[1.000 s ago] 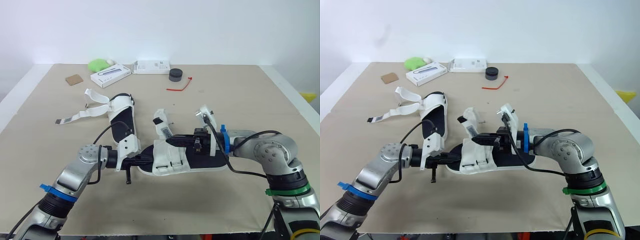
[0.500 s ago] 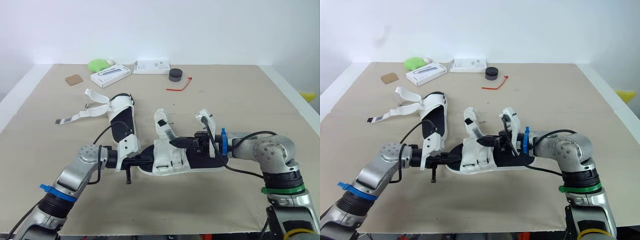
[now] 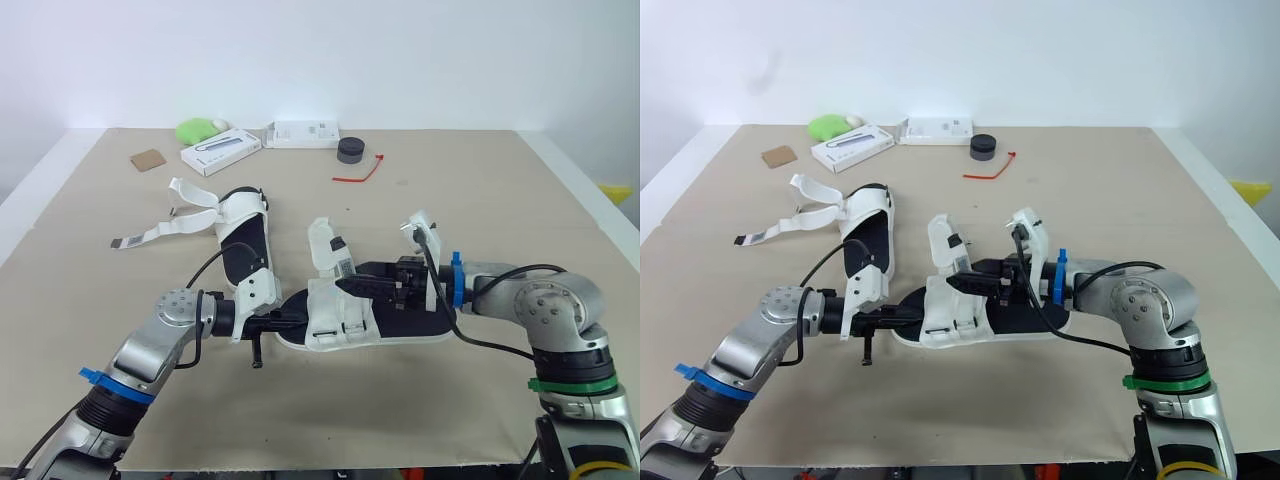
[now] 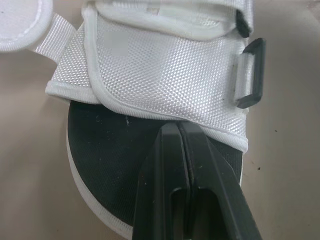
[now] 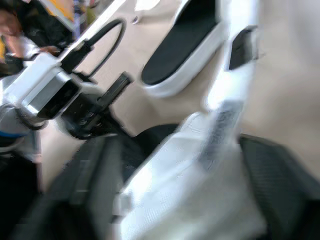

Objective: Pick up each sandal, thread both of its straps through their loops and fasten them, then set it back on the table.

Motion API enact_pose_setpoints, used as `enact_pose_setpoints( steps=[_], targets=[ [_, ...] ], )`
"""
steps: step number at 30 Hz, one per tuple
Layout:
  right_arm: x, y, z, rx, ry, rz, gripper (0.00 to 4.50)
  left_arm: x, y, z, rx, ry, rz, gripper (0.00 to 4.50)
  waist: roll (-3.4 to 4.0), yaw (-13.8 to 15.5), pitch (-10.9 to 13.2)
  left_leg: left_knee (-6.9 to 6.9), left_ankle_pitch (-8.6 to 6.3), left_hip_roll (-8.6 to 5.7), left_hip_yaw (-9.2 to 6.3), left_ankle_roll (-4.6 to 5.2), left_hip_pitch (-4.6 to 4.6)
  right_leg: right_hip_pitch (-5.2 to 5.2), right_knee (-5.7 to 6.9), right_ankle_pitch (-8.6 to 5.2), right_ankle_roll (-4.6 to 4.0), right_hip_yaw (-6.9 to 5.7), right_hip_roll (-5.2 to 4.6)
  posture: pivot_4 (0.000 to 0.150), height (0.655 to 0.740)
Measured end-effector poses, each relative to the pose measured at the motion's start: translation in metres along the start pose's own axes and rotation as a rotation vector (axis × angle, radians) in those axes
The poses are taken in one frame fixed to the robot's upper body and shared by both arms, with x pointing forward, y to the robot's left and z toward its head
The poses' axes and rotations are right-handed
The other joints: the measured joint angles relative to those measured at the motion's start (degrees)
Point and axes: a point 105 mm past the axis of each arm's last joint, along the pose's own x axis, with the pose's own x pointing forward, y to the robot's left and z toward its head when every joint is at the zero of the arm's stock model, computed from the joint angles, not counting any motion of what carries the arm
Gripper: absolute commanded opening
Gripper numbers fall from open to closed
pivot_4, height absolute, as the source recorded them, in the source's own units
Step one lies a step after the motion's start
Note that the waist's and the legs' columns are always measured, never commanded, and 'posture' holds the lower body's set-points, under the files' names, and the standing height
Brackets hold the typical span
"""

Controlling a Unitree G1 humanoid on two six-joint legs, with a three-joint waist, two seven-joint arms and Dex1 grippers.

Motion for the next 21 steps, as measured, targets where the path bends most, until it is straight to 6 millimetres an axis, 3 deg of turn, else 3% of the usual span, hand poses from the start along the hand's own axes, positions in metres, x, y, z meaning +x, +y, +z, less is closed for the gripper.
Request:
enact_pose_setpoints(
  steps=[9,17,21],
  targets=[
    [0.003,-0.011,0.015,-0.232,-0.020,-0.019,4.46,0.000,0.000,0.001,0.002,0.000,-0.005,0.00,0.00,0.00,0.00,-0.02,-0.01,0.00,-0.01,0.01,-0.02,-0.01,-0.02,-0.03,0.01,0.00,-0.01,0.150,0.7400],
    [0.022,-0.008,0.034,-0.247,-0.018,0.033,4.46,0.000,-0.001,0.001,0.004,-0.001,-0.009,0.00,0.01,0.01,0.01,-0.02,-0.01,0.00,-0.08,0.01,-0.08,-0.04,-0.03,-0.02,-0.01,-0.06,-0.04,0.150,0.7400],
    [0.028,-0.014,0.027,-0.142,0.031,0.033,3.23,0.000,-0.001,0.001,0.005,-0.001,-0.009,0.00,0.01,0.01,0.01,-0.02,-0.01,0.00,-0.12,0.01,-0.12,-0.07,-0.04,-0.02,-0.04,-0.11,-0.07,0.150,0.7400]
  ],
)
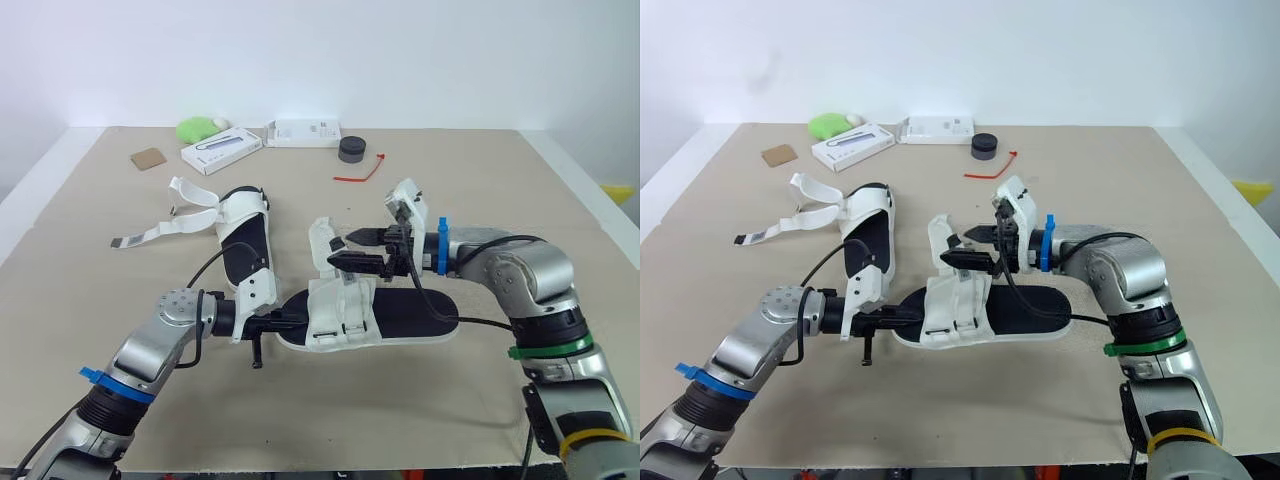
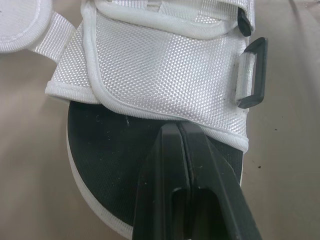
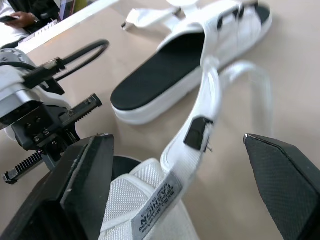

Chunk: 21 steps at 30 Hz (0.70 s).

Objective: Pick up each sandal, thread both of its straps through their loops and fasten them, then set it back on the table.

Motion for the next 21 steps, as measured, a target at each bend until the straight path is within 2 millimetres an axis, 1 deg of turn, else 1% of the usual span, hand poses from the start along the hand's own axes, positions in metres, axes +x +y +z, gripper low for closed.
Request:
enact_pose_setpoints(
  steps=[1,3,6,7,13,21],
  targets=[
    [0.0007,-0.0005,-0.0015,0.014,0.014,0.001,2.68,0.0000,-0.0001,0.0000,0.000,0.000,0.000,0.00,0.00,0.00,0.00,0.00,0.00,0.00,-0.02,0.00,-0.02,-0.01,0.00,0.00,-0.01,-0.02,-0.01,0.150,0.7400],
    [0.0015,-0.0008,-0.0035,0.029,0.034,0.003,1.82,-0.0001,-0.0001,0.0000,0.000,0.000,0.000,0.00,0.00,0.00,0.00,0.00,0.00,0.00,-0.03,0.00,-0.02,-0.01,0.00,-0.01,-0.02,-0.04,-0.01,0.150,0.7400],
    [0.0033,-0.0019,-0.0060,0.042,0.059,0.001,0.32,-0.0001,-0.0001,0.0001,0.001,0.000,0.001,0.00,0.00,0.00,0.00,0.00,0.00,0.00,-0.07,0.00,-0.04,-0.01,0.00,-0.02,-0.03,-0.10,-0.01,0.150,0.7400],
    [0.0034,-0.0021,-0.0062,0.044,0.061,0.003,0.06,-0.0001,-0.0001,0.0002,0.001,0.000,0.001,0.00,0.00,0.00,0.00,0.00,0.00,0.00,-0.07,0.00,-0.04,-0.01,0.00,-0.02,-0.03,-0.10,-0.01,0.150,0.7400],
    [0.0024,-0.0042,-0.0067,0.072,0.066,0.003,0.06,-0.0001,-0.0002,0.0000,0.002,-0.001,0.003,0.00,0.00,-0.01,0.00,0.00,0.00,0.00,-0.09,0.00,-0.04,-0.01,0.00,-0.01,-0.04,-0.12,-0.01,0.150,0.7400],
    [-0.0038,-0.0068,-0.0068,0.133,0.061,-0.003,0.06,0.0001,-0.0002,0.0006,0.004,-0.002,0.002,0.00,0.01,-0.01,0.00,0.00,0.00,-0.01,-0.15,0.00,-0.07,-0.01,0.00,-0.03,-0.05,-0.20,-0.03,0.150,0.7400]
  ],
)
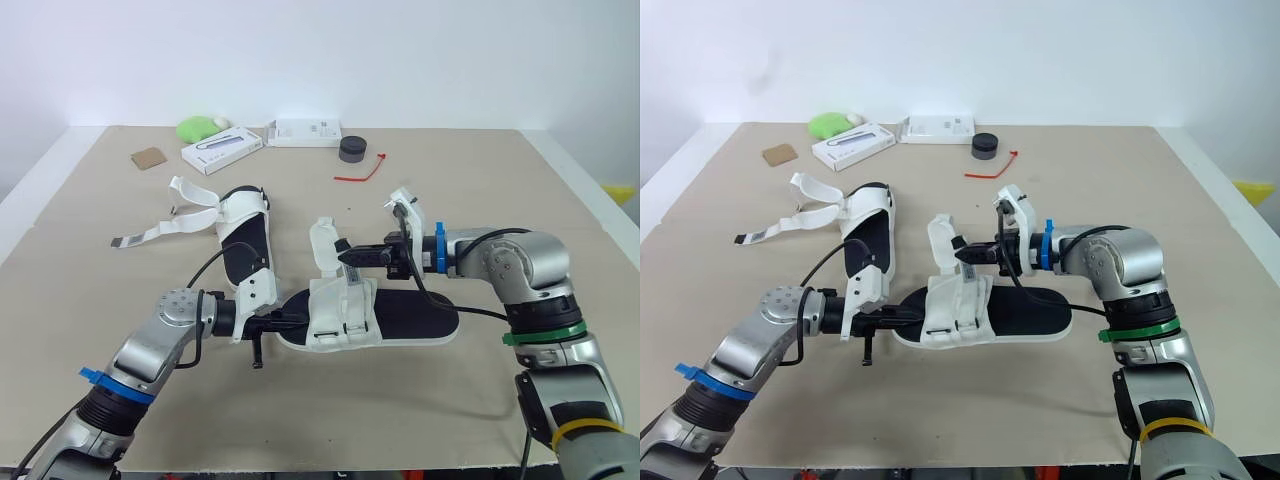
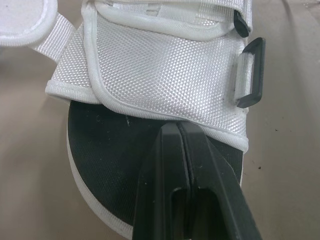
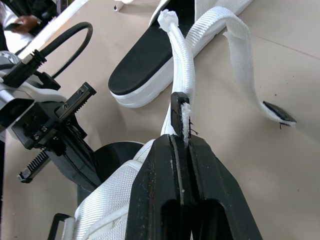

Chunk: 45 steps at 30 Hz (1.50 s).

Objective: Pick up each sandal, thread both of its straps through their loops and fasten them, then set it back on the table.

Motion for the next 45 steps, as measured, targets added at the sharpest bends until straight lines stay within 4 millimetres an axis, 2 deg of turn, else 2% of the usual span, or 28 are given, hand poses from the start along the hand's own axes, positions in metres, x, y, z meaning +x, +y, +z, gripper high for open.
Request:
enact_pose_setpoints(
  steps=[8,12,22,24,29,31,33,38,44,45],
  targets=[
    [-0.004,-0.002,-0.001,0.036,-0.004,-0.008,0.06,0.000,0.000,0.001,0.003,0.000,-0.004,0.00,0.00,0.01,0.00,0.00,0.00,-0.06,-0.12,0.00,-0.13,-0.03,-0.02,0.00,0.00,-0.09,-0.05,0.150,0.7400],
    [-0.007,-0.002,-0.001,0.116,-0.018,-0.003,0.06,0.000,0.000,0.001,0.004,0.000,-0.004,0.00,0.00,0.02,0.00,0.00,0.00,-0.09,-0.22,-0.01,-0.23,-0.07,-0.03,0.17,-0.30,-0.20,-0.13,0.150,0.7400],
    [-0.018,0.001,-0.004,0.337,-0.003,0.048,0.06,0.000,0.001,0.001,0.005,0.000,-0.003,0.00,0.01,0.01,0.00,0.00,0.00,-0.10,-0.34,0.00,-0.37,-0.10,-0.12,0.16,-0.33,-0.31,-0.13,0.150,0.7400],
    [-0.018,0.000,-0.003,0.303,-0.010,0.036,0.06,0.000,0.001,0.001,0.006,-0.001,-0.003,0.00,0.03,0.01,0.02,0.00,0.00,-0.10,-0.34,0.00,-0.38,-0.11,-0.13,0.16,-0.33,-0.32,-0.13,0.150,0.7400],
    [-0.017,0.001,-0.006,0.014,-0.013,0.013,0.06,0.000,0.000,0.002,0.006,-0.001,-0.003,0.00,0.05,0.00,0.03,-0.01,-0.01,-0.14,-0.34,0.00,-0.39,-0.11,-0.14,-0.08,0.08,-0.34,-0.16,0.150,0.7400],
    [-0.018,0.005,-0.008,-0.106,-0.008,0.036,0.77,0.000,0.001,0.002,0.006,-0.001,-0.003,0.00,0.05,0.00,0.03,0.00,-0.01,-0.15,-0.33,0.00,-0.37,-0.10,-0.14,-0.07,0.08,-0.34,-0.16,0.150,0.7400],
    [-0.019,0.005,-0.009,-0.148,-0.003,0.042,1.45,0.000,0.001,0.001,0.004,0.000,-0.001,0.00,0.05,0.01,0.03,0.00,0.00,-0.15,-0.34,0.00,-0.37,-0.10,-0.14,-0.06,0.07,-0.34,-0.17,0.150,0.7400],
    [-0.021,0.008,-0.010,-0.177,-0.018,0.077,4.00,0.000,0.001,0.001,0.004,0.001,0.000,0.00,0.05,0.06,0.03,0.00,0.00,-0.14,-0.35,0.00,-0.36,-0.10,-0.13,-0.02,-0.02,-0.34,-0.17,0.150,0.7400],
    [-0.022,0.011,0.005,-0.169,-0.061,0.091,4.00,-0.001,0.001,0.001,0.005,0.003,0.001,0.00,0.06,0.06,0.03,0.00,0.00,-0.14,-0.35,0.00,-0.35,-0.10,-0.13,0.14,-0.29,-0.35,-0.18,0.150,0.7400],
    [-0.023,0.012,0.008,-0.174,-0.068,0.090,3.77,-0.001,0.001,0.001,0.005,0.003,0.000,0.00,0.06,0.07,0.03,0.00,0.00,-0.14,-0.37,0.00,-0.35,-0.10,-0.12,0.13,-0.29,-0.36,-0.18,0.150,0.7400]
  ],
)
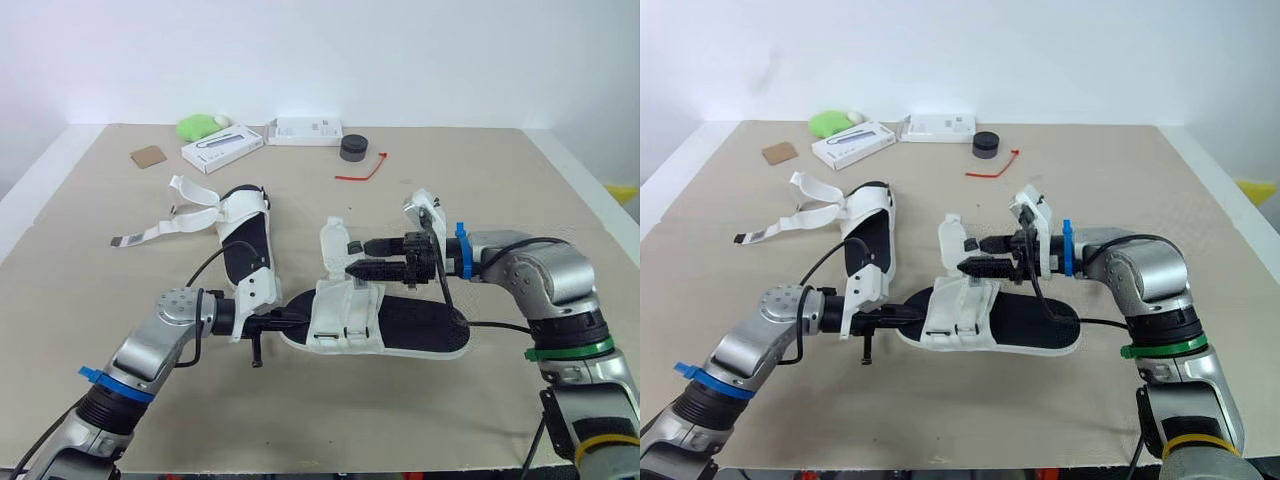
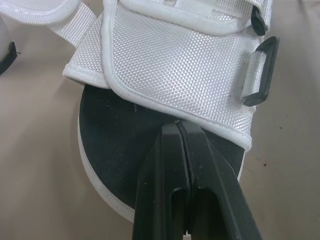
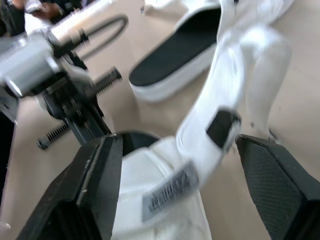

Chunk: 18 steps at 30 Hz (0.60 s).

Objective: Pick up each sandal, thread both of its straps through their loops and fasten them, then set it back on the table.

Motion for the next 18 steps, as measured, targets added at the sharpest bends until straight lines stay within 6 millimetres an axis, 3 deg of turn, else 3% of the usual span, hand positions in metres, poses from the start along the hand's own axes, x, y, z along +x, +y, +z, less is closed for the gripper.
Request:
enact_pose_setpoints(
  steps=[2,9,18],
  targets=[
    [-0.0003,0.0003,0.0019,0.003,0.001,0.001,3.31,0.0000,-0.0001,0.0001,0.000,0.000,-0.001,0.00,0.00,0.00,0.00,0.00,0.00,0.01,-0.01,0.00,0.00,0.00,0.00,-0.01,-0.02,-0.02,0.00,0.150,0.7400],
    [-0.0014,-0.0024,-0.0033,0.047,0.017,-0.002,0.03,0.0000,-0.0013,-0.0001,0.000,-0.002,0.002,0.00,0.00,0.00,0.00,0.00,0.00,0.00,0.00,0.00,-0.01,0.00,0.00,-0.01,-0.04,-0.01,-0.02,0.150,0.7400],
    [-0.0016,-0.0038,-0.0050,0.054,0.024,-0.003,0.03,0.0000,-0.0020,0.0000,0.001,-0.003,0.003,0.00,0.00,0.00,0.00,0.00,0.00,0.00,-0.01,0.00,-0.01,0.00,0.00,-0.01,-0.03,-0.02,-0.02,0.150,0.7400]
  ],
)
